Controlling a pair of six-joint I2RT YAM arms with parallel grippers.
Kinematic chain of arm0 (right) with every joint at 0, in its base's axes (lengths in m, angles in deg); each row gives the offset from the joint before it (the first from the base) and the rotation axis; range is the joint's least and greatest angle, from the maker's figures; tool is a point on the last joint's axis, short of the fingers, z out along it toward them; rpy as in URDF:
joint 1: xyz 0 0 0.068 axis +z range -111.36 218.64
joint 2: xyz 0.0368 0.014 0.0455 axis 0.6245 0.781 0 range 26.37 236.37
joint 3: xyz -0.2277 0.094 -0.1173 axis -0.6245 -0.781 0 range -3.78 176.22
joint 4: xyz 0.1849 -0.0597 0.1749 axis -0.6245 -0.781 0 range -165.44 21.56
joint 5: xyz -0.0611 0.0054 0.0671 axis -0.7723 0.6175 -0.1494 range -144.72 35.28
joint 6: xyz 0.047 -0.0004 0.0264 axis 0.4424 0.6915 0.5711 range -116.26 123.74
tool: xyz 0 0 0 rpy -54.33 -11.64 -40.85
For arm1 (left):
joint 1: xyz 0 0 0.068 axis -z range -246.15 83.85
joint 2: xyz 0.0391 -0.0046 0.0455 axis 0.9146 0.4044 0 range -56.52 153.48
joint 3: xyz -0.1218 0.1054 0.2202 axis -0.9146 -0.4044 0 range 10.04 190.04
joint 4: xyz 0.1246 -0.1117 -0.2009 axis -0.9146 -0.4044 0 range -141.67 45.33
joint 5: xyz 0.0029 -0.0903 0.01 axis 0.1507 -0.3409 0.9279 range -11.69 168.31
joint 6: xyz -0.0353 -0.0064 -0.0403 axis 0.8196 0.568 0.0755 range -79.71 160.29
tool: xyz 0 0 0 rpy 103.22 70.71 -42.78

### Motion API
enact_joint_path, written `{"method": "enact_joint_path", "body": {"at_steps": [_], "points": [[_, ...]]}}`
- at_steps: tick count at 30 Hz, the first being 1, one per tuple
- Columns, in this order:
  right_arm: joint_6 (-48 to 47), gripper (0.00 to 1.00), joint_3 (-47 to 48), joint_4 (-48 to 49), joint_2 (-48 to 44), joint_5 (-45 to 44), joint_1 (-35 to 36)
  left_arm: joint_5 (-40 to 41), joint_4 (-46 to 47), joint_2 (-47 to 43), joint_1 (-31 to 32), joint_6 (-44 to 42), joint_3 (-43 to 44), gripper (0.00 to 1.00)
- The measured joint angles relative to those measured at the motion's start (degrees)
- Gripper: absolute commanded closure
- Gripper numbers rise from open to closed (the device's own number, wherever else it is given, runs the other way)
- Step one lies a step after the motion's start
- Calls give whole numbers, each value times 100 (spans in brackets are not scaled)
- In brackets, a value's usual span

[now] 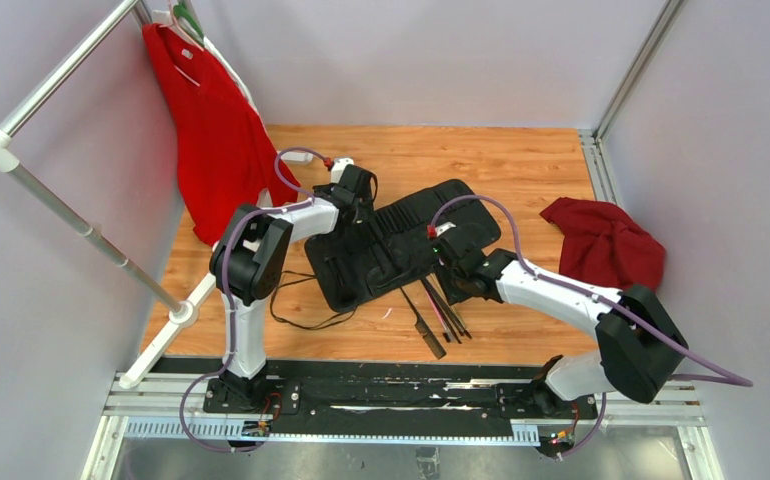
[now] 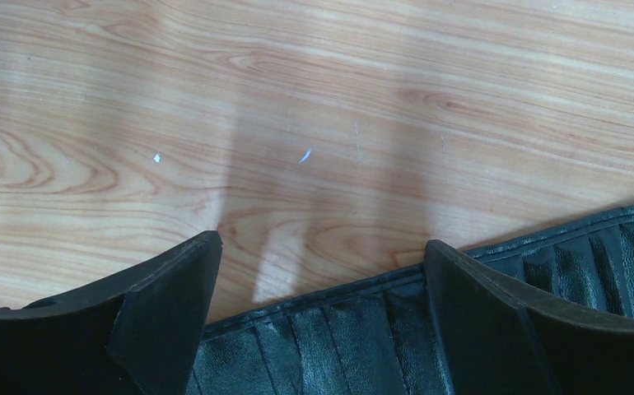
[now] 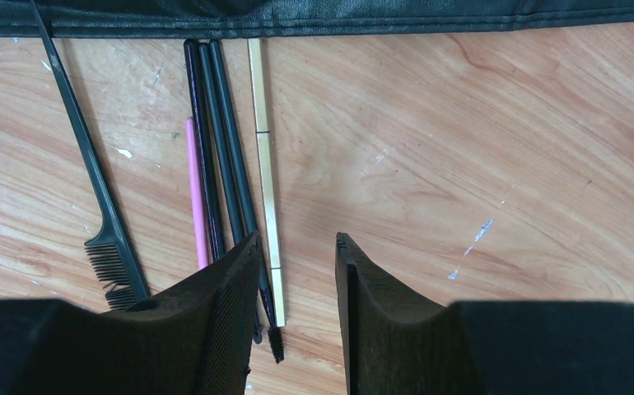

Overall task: Organize the makeup
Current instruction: Pick up the makeup brush from the center of the board.

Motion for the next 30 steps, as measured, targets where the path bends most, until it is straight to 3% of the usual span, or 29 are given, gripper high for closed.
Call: {"method": "enact_joint_path", "body": {"at_steps": [30], "points": [[66,63,-157,540,557,225,0,-4,48,-11,0,-22,-31,2]]}}
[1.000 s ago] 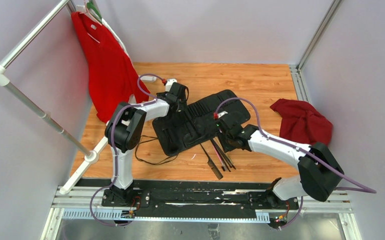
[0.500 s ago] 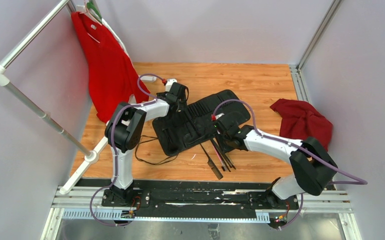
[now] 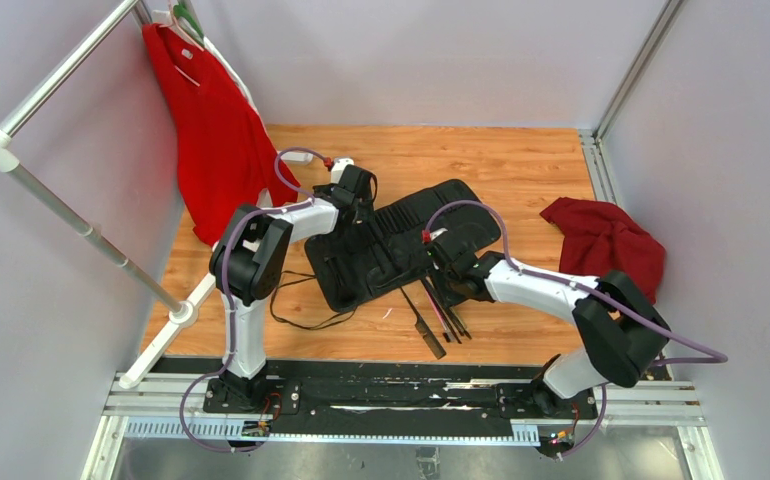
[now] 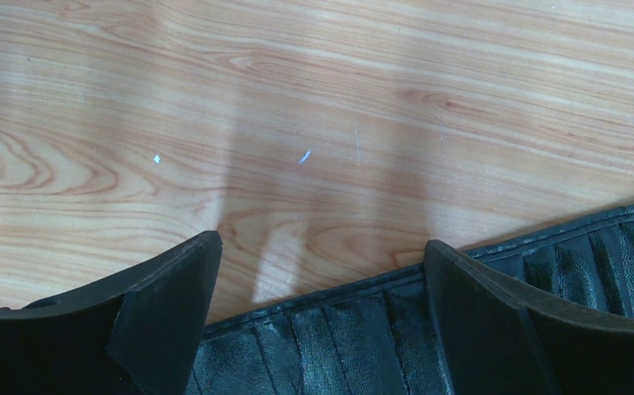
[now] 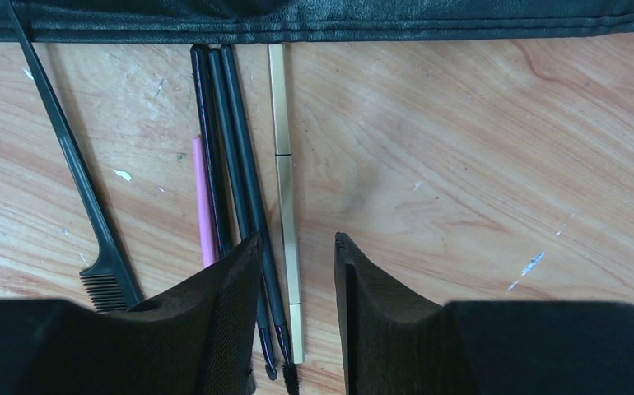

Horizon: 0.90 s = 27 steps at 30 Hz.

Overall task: Organize the makeup
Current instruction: Pick up the makeup brush from the center of the board.

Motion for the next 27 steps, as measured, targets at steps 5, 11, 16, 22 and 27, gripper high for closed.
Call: {"method": "enact_joint_path", "body": {"at_steps": [5,11,16,22,27], "points": [[35,64,0,26,28,2,0,0,0,0,0,0,0,2],[46,63,-28,11,74,-39,0,0,0,0,0,0,0,2],[48,65,-28,2,74,-59,0,0,0,0,0,0,-2,2],[72,66,-35,-13,74,-96,0,0,4,0,0,0,-4,2],[116,66,-44,-7,79,-129,-15,0,4,0,0,0,-4,2]]}}
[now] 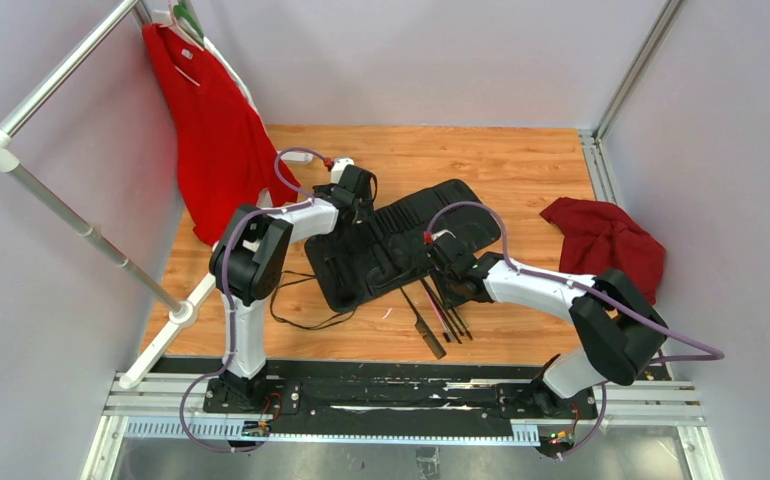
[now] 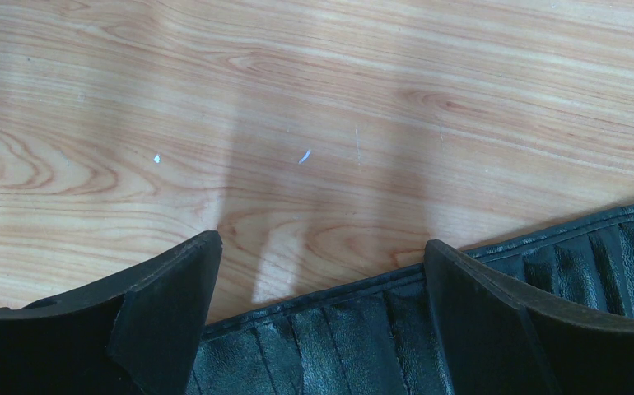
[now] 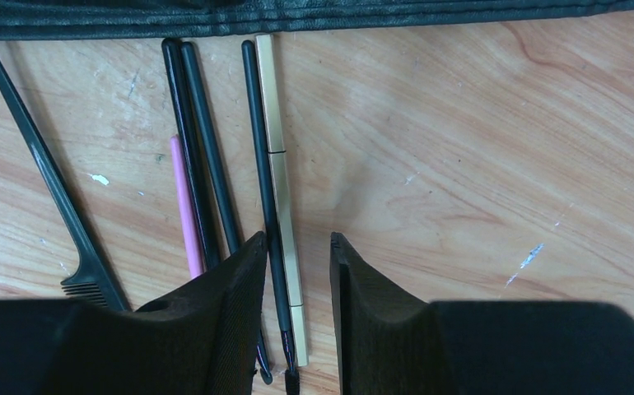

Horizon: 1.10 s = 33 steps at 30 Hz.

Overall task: Organize the makeup
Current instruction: Pick up the makeup brush from the center of the board.

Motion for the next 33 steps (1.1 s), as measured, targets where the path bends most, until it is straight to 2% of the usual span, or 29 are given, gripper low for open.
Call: {"method": "enact_joint_path", "body": {"at_steps": [10,18,33], "points": [[66,64,-17,28,-31,-55,-52,0,2,0,0,0,-2,2],[61,64,-79,-52,-415,-66,-52,0,4,0,0,0,-2,2],[57,64,-74,-151,-323,-192,-55,0,4,-2,0,0,-4,2]]}}
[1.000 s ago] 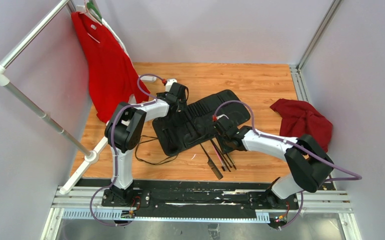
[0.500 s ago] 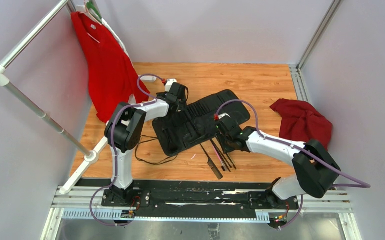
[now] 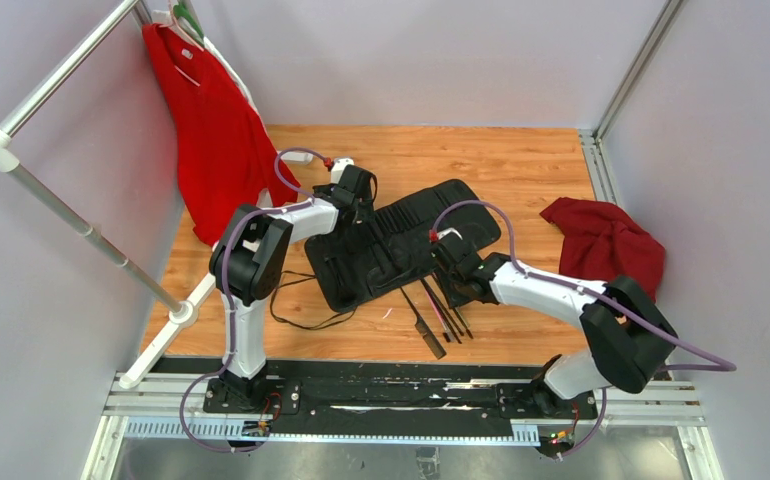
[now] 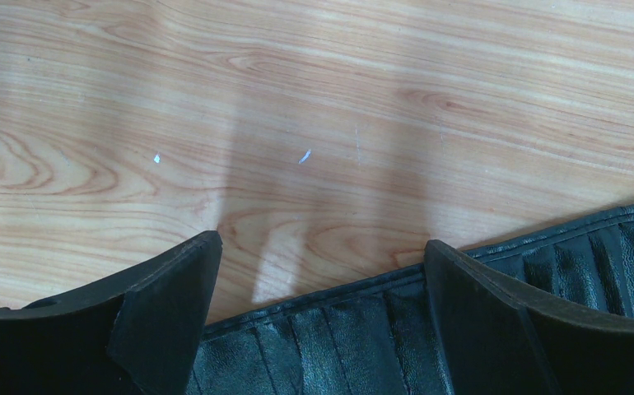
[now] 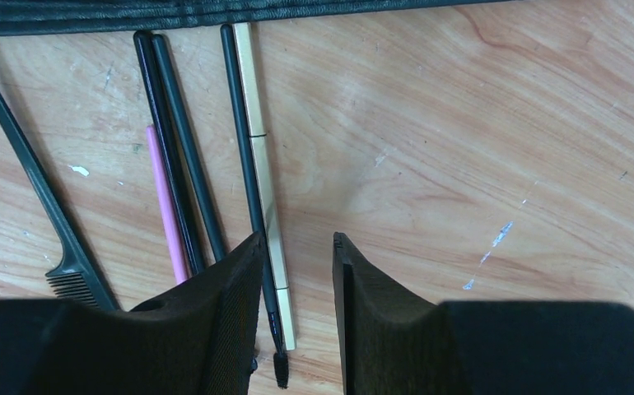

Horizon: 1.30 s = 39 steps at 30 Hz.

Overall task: Organize the makeup
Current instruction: Pick up the makeup brush from the center of the board.

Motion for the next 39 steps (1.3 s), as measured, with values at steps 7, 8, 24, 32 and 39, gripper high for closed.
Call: {"method": "enact_joint_path", "body": {"at_steps": [7,8,24,32,39], "points": [[-17,64,11,11,131,-13,-39,0,0,0,0,0,0,2],[-20,64,11,7,144,-13,-46,0,0,0,0,0,0,2],[13,80,42,105,304,79,-133,0,7,0,0,-2,-2,2],[136,99,26,166,299,184,-136,0,7,0,0,-4,-2,2],[155,99,9,-122,87,68,-136,0,9,0,0,-7,-2,2]]}}
